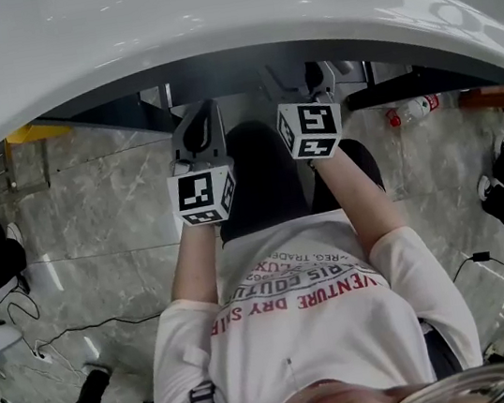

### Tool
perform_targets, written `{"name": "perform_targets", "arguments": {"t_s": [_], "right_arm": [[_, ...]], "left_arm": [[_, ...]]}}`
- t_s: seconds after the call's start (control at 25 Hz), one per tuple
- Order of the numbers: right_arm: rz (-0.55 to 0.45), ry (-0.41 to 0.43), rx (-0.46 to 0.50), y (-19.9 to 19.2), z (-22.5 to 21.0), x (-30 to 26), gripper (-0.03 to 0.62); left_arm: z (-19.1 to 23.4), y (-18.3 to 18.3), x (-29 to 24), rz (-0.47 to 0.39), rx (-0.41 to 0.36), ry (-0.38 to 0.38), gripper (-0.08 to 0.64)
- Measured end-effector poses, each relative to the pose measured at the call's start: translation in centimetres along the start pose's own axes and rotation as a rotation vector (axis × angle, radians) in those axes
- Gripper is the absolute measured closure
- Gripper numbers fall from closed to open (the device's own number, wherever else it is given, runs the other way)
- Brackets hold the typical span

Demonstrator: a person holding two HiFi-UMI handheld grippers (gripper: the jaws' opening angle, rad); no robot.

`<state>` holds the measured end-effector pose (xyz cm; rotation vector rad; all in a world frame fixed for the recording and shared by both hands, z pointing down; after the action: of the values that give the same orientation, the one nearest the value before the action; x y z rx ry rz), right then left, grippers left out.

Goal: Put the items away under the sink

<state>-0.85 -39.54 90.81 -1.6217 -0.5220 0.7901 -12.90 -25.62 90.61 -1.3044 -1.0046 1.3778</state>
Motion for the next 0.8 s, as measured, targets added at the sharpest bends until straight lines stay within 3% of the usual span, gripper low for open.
{"name": "perform_targets", "arguments": {"t_s": [0.08, 0.12, 0.16, 0.2, 0.32, 0.52, 0.8], "right_arm": [[-0.013, 0.005, -0.025, -0.3, -0.5, 1.4, 0.224], [-0.022, -0.005, -0.028, -0.5, -0.9, 2.2, 0.280], [-0.030, -0.027, -0.018, -0.6, -1.3, 3.0, 0.430], [-0.035, -0.051, 0.000, -0.7, -1.7, 3.6, 0.533], [-0.029, -0.056, 0.018, -1.3, -2.1, 5.1, 0.550], [-0.036, 0.054, -0.025, -0.9, -2.3, 7.7, 0.568], [0.056, 0.115, -0.049, 4.1, -1.8, 11.7, 0.568]], "left_arm": [[-0.9, 0.1, 0.2, -0.015, 0.005, 0.005, 0.532], [-1.5, 0.1, 0.3, -0.027, 0.009, 0.011, 0.532], [-2.0, 0.3, 0.5, -0.042, 0.011, 0.022, 0.532], [-2.4, 0.4, 0.8, -0.057, 0.012, 0.034, 0.532], [-3.7, 0.6, 1.6, -0.088, 0.007, 0.061, 0.532], [-6.4, 0.9, 2.0, -0.095, -0.002, 0.054, 0.532], [-10.3, 6.5, 3.2, -0.003, 0.038, -0.013, 0.532]]}}
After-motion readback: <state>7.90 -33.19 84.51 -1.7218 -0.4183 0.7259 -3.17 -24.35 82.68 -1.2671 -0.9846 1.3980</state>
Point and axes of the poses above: the fingertips, and each gripper's own axes: x backward along the fingers, z to its left, y out of its top, the point moved 5 cm from there along x, backward along the fingers, and after that the axes turned 4 degrees about -x, right-handed, at the moved point
